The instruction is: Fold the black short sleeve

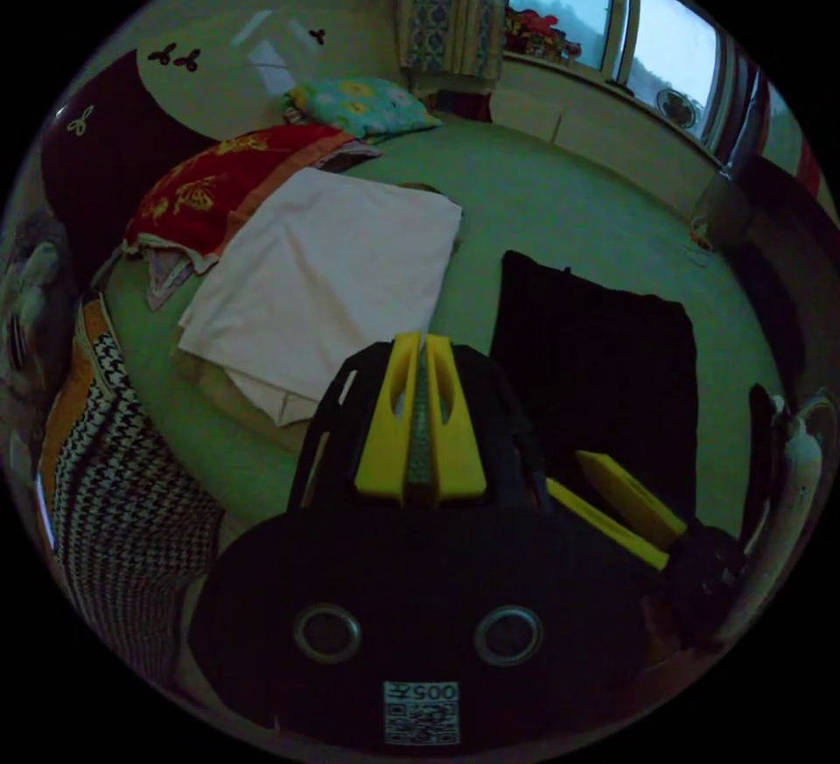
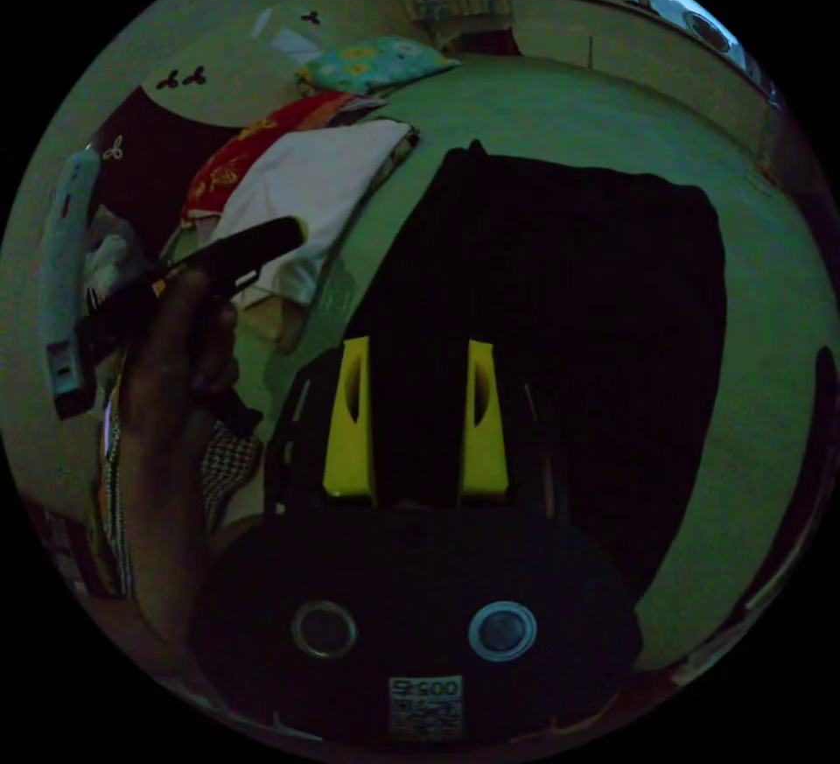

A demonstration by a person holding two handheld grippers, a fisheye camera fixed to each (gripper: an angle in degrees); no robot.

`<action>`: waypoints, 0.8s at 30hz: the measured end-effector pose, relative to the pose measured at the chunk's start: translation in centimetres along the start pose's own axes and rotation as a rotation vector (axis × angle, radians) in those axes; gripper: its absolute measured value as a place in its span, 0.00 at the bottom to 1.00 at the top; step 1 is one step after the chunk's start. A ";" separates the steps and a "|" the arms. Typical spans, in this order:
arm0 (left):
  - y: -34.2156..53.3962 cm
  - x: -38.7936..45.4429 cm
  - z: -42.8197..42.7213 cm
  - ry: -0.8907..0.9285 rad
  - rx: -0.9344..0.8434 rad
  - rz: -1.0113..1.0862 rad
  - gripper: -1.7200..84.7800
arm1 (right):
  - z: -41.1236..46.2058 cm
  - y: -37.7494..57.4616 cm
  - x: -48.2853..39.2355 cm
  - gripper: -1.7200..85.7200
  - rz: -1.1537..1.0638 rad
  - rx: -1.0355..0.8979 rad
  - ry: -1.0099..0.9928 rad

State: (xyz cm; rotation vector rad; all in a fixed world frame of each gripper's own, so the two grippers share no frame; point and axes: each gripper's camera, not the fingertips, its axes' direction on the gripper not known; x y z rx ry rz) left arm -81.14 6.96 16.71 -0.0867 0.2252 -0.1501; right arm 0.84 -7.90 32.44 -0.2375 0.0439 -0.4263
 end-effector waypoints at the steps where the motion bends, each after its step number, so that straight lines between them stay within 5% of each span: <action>1: -0.3 0.1 0.3 0.017 0.000 -0.007 0.03 | -0.1 0.1 0.2 0.14 0.005 0.005 0.023; 7: -3.7 1.8 4.7 0.072 -0.083 0.022 0.03 | -2.2 0.4 2.9 0.00 0.050 0.041 -0.107; 11: -5.4 2.5 6.8 0.138 -0.114 0.009 0.02 | -4.4 0.9 5.3 0.00 0.136 0.119 -0.072; 18: -8.0 4.5 10.2 0.173 -0.134 0.032 0.02 | -7.9 2.1 9.8 0.01 0.386 0.226 0.291; 24: -9.9 6.4 13.5 0.261 -0.202 0.097 0.02 | -8.7 2.5 10.0 0.06 0.337 0.227 0.162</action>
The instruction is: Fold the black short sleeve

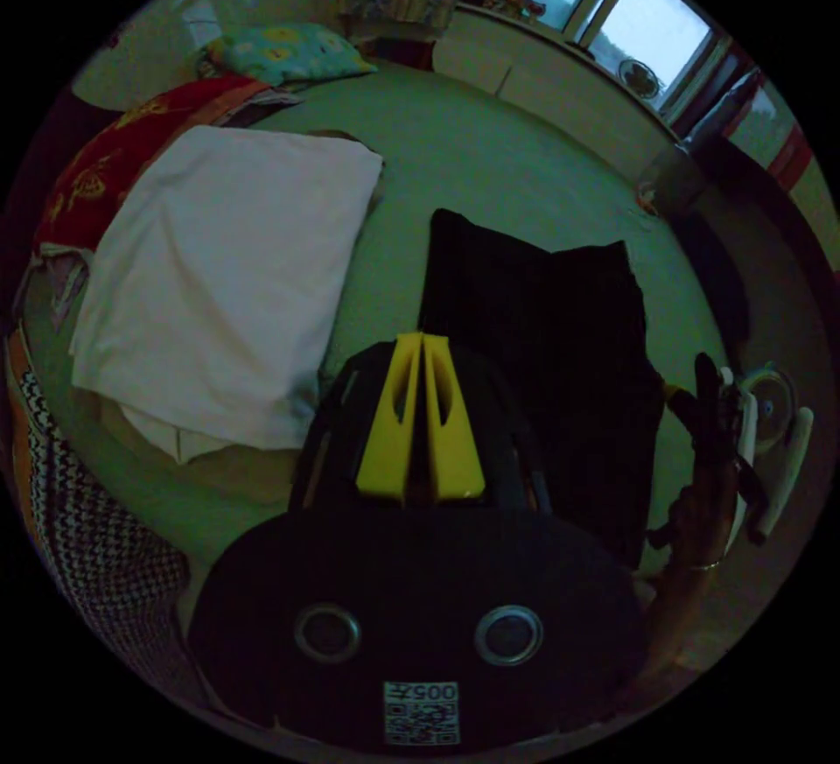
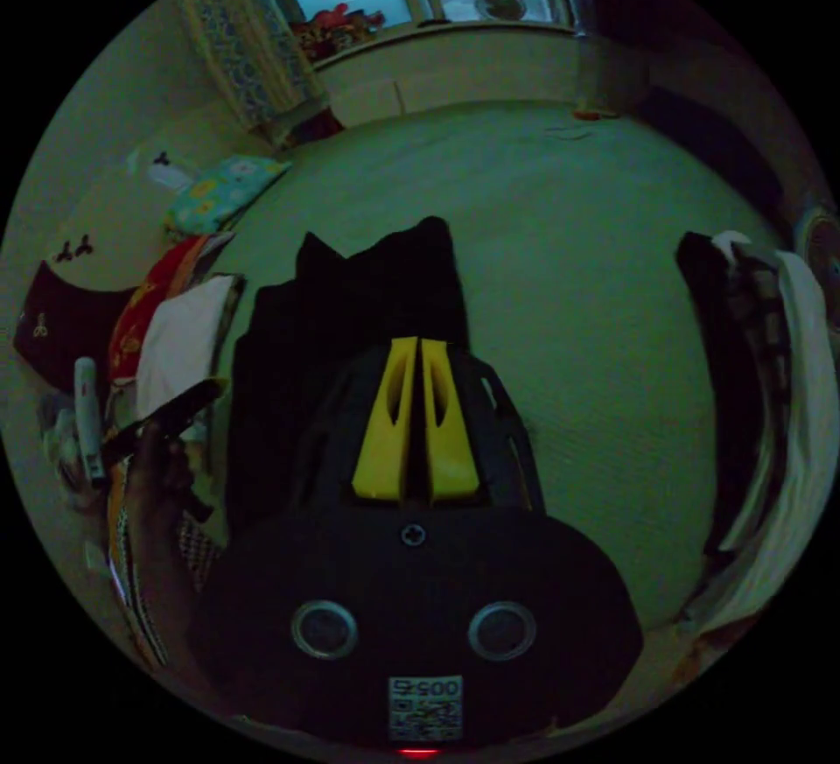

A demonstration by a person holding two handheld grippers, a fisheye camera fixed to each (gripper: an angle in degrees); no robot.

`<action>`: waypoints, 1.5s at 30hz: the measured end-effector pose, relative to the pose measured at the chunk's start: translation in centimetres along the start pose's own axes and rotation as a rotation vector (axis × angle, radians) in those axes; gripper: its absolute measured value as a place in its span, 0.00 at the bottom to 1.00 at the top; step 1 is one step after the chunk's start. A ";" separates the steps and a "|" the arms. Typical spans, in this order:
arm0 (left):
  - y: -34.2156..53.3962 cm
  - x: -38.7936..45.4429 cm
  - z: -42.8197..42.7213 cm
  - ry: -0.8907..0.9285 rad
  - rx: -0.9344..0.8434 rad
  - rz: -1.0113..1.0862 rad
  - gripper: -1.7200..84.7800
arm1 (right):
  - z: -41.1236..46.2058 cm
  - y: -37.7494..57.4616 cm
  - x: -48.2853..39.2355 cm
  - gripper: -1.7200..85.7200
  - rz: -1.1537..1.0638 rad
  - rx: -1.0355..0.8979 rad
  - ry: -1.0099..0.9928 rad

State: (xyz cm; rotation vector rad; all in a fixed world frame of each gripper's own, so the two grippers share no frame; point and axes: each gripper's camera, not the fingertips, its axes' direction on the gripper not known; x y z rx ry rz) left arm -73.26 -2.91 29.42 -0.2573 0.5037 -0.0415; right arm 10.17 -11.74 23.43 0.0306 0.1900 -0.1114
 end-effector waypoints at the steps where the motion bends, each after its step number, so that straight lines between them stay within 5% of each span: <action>1: -0.3 0.1 0.3 0.008 -0.010 0.005 0.02 | -0.1 0.1 -0.6 0.09 -0.050 0.007 -0.020; 11: -3.8 2.4 4.7 -0.013 -0.061 0.061 0.02 | 0.6 0.8 -2.5 0.16 -0.222 -0.144 0.036; 19: -5.6 3.4 6.7 0.005 -0.054 0.081 0.02 | -2.6 1.2 -0.7 0.02 -0.173 0.007 0.126; 26: -6.7 4.3 8.6 0.352 -0.117 0.143 0.02 | -5.2 0.9 3.6 0.03 0.033 0.089 0.106; 33: -7.0 6.1 9.0 0.126 -0.048 0.212 0.02 | -6.7 1.0 4.7 0.12 -0.020 0.101 0.015; 41: -7.3 6.1 9.8 0.180 -0.067 0.197 0.01 | -6.4 1.0 5.3 0.16 -0.041 -0.037 -0.023; 45: -7.3 6.1 9.7 0.168 -0.063 0.200 0.01 | -6.6 1.5 4.6 0.10 -0.088 -0.046 0.067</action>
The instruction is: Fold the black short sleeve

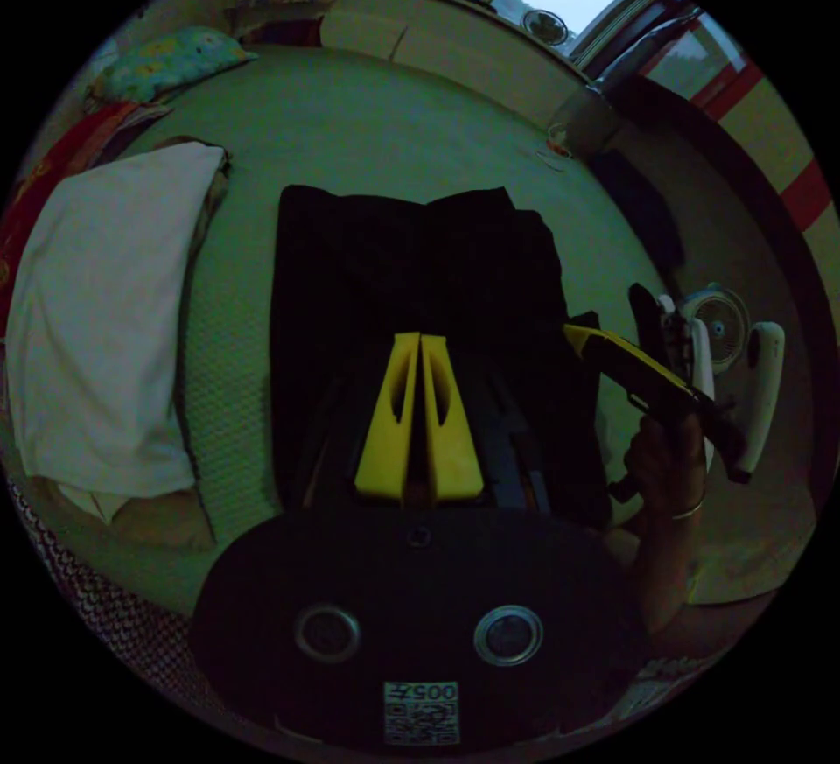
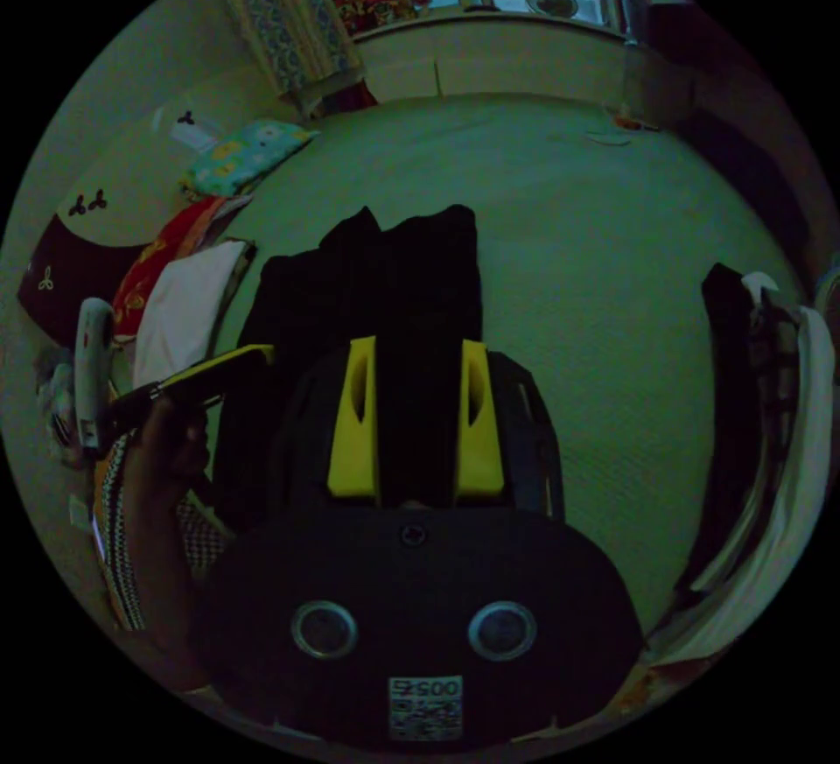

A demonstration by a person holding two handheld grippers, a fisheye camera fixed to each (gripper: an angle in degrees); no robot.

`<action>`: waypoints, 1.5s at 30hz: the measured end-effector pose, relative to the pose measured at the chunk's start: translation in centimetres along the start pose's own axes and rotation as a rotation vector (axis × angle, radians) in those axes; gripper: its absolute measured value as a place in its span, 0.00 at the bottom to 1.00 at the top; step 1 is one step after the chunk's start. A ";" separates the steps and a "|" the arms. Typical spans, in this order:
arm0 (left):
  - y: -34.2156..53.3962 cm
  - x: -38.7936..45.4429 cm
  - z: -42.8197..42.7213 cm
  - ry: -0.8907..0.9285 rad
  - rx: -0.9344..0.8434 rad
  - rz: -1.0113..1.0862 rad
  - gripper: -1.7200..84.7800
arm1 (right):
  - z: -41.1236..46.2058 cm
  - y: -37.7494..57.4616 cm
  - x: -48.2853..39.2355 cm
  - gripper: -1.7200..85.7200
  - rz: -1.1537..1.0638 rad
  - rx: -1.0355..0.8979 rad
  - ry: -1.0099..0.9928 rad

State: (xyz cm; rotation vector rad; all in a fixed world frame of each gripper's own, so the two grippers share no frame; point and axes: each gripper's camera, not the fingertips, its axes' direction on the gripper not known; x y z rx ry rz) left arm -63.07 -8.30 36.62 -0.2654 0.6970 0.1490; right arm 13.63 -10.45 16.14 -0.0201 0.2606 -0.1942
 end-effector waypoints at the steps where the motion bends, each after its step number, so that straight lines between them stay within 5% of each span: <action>1: 0.0 0.0 0.0 -0.003 -0.001 0.000 0.01 | -0.4 0.2 -0.2 0.07 -0.013 0.023 0.005; 8: 0.3 -0.1 -0.3 -0.038 0.009 -0.013 0.01 | -2.8 1.6 -1.0 0.03 -0.134 0.144 -0.273; 16: 1.2 -1.6 -1.8 -0.121 0.081 -0.138 0.02 | -2.6 3.6 -5.7 0.02 -0.579 -0.146 -0.650; 22: 1.8 -2.5 -2.4 -0.057 0.076 -0.162 0.06 | -2.5 5.2 -8.4 0.10 -0.680 -0.222 -0.601; 29: 2.6 -3.0 -3.3 -0.057 0.087 -0.190 0.12 | -3.8 5.4 -8.1 0.17 -0.576 -0.034 -0.575; 33: 3.2 -3.2 -4.1 -0.095 0.116 -0.222 0.15 | -4.3 5.9 -8.9 0.18 -0.456 0.118 -0.447; 45: 3.8 -2.2 -4.3 -0.107 0.114 -0.223 0.15 | -0.5 8.5 -17.8 0.18 -0.480 0.031 -0.078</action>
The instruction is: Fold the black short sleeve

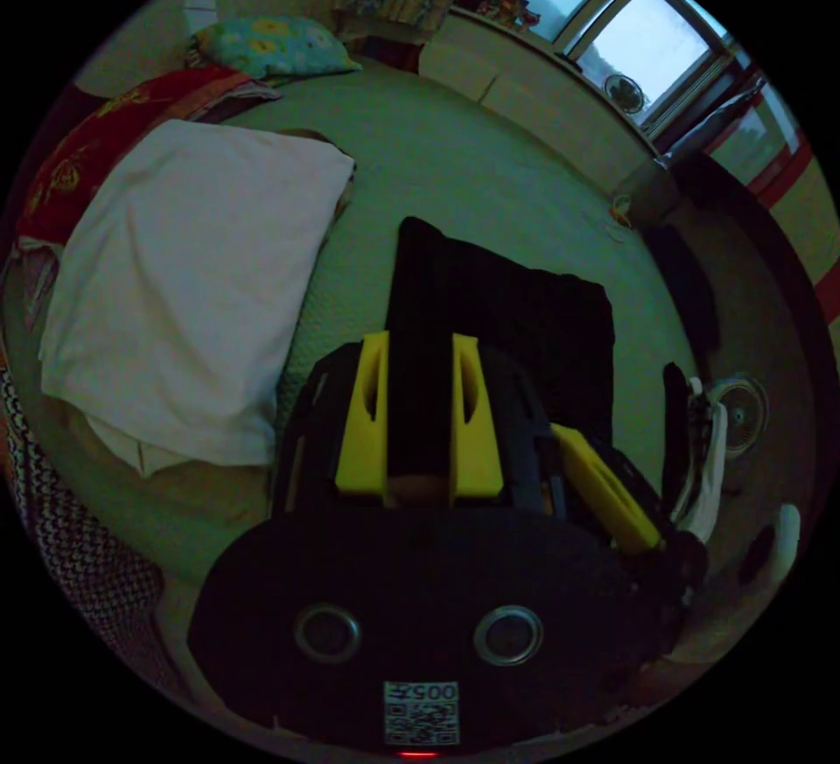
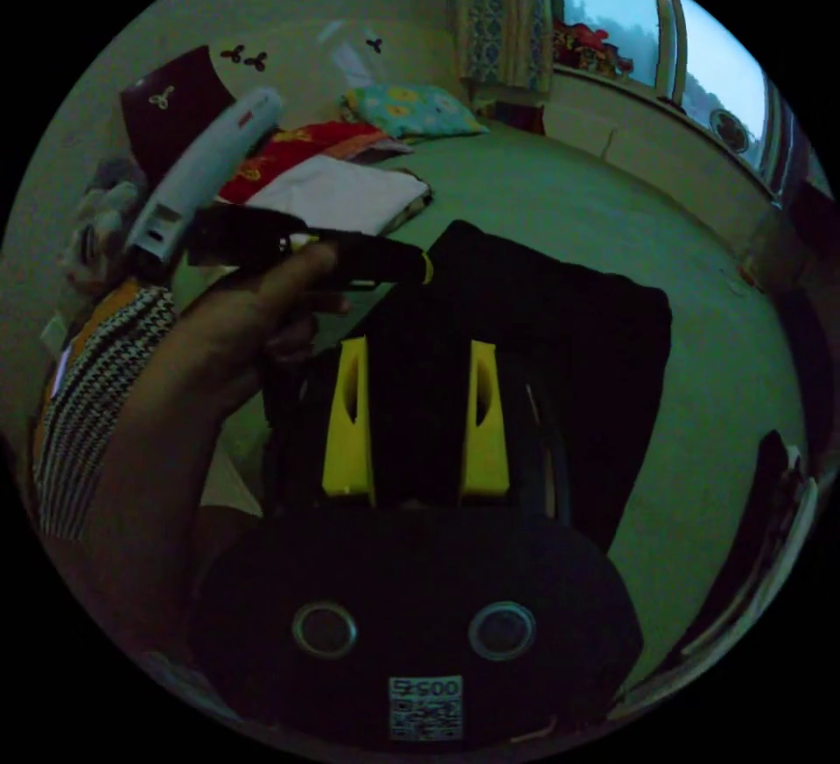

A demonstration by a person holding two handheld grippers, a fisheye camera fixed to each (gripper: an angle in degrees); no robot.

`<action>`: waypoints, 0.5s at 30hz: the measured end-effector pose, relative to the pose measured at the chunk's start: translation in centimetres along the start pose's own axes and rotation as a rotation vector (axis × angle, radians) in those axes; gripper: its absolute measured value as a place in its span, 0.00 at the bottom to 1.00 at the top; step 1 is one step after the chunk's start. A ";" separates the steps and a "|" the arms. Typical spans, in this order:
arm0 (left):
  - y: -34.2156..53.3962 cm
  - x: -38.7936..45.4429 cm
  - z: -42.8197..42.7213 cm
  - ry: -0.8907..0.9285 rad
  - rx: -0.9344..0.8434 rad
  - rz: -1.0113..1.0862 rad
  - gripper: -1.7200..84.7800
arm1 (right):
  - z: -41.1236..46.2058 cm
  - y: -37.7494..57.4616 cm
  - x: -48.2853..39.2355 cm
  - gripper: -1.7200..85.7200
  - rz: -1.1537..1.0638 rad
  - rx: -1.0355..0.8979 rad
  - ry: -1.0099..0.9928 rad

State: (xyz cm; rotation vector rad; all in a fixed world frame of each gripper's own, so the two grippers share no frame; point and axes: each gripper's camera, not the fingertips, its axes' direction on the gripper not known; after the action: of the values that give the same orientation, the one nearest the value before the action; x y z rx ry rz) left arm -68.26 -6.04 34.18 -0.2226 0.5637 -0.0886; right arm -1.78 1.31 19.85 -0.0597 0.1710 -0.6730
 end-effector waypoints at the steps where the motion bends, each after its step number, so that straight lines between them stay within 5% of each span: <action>1: 0.0 0.0 0.0 -0.004 0.000 0.001 0.15 | 0.6 -0.1 -0.3 0.17 0.011 -0.019 0.026; 15: 0.6 2.0 0.5 -0.027 -0.034 0.037 0.14 | -1.7 0.2 3.7 0.01 0.227 0.057 0.022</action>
State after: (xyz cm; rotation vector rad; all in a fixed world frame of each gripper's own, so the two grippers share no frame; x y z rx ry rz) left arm -66.25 -5.62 33.38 -0.2465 0.5429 -0.0405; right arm 0.91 -0.86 17.61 0.0219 0.1770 -0.4519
